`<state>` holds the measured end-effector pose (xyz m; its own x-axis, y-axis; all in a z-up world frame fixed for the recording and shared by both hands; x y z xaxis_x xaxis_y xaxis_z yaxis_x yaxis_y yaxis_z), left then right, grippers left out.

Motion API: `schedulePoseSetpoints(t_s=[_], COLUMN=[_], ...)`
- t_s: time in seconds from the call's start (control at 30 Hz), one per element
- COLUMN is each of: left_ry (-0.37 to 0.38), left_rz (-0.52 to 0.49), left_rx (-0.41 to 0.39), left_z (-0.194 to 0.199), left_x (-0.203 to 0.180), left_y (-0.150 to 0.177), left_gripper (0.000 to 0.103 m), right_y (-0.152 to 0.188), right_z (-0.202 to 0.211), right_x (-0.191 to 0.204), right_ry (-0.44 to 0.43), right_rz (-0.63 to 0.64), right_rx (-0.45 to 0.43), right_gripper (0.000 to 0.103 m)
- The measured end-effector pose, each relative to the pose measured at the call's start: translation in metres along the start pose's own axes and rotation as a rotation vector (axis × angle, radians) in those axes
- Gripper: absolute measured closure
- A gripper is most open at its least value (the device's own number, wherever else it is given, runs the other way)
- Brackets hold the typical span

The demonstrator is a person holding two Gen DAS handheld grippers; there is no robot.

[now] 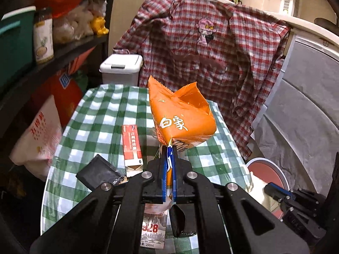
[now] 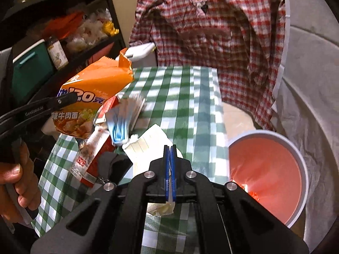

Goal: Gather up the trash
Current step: 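Release the napkin into the pink bin with the right tool while the left tool lifts the snack bag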

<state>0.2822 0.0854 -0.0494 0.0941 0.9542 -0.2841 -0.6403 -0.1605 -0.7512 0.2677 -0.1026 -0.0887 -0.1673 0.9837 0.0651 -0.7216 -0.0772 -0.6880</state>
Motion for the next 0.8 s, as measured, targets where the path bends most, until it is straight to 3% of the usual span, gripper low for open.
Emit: schedulePoseSetpoints(t_s=[0.43, 0.8], left_ry=[-0.011, 0.03], left_rz=[-0.036, -0.074], left_rx=[-0.052, -0.055], left_z=[0.032, 0.038], left_x=[-0.029, -0.07], left_y=[-0.005, -0.001], left_gripper=[0.1, 0.1], right_y=[-0.025, -0.048], right_z=[0.043, 0.085], right_x=[-0.03, -0.077], right_ry=[0.041, 0.117], right_rz=[-0.033, -0.073], right_rx=[-0.11, -0.2], right_gripper=[0.101, 0.101])
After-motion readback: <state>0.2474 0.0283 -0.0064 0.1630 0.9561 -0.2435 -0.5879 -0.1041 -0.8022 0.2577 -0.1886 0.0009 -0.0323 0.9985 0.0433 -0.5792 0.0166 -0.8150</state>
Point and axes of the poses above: each gripper's, at about its wrist camera, not at the fingertips, and z roughly against the way its jaws point, x to its left, y to its underside, the point moved 10 cm from there along -z, roughly the way its jaws point, and after that the axes turned 9 degrees about y, right-handed, at the moved point
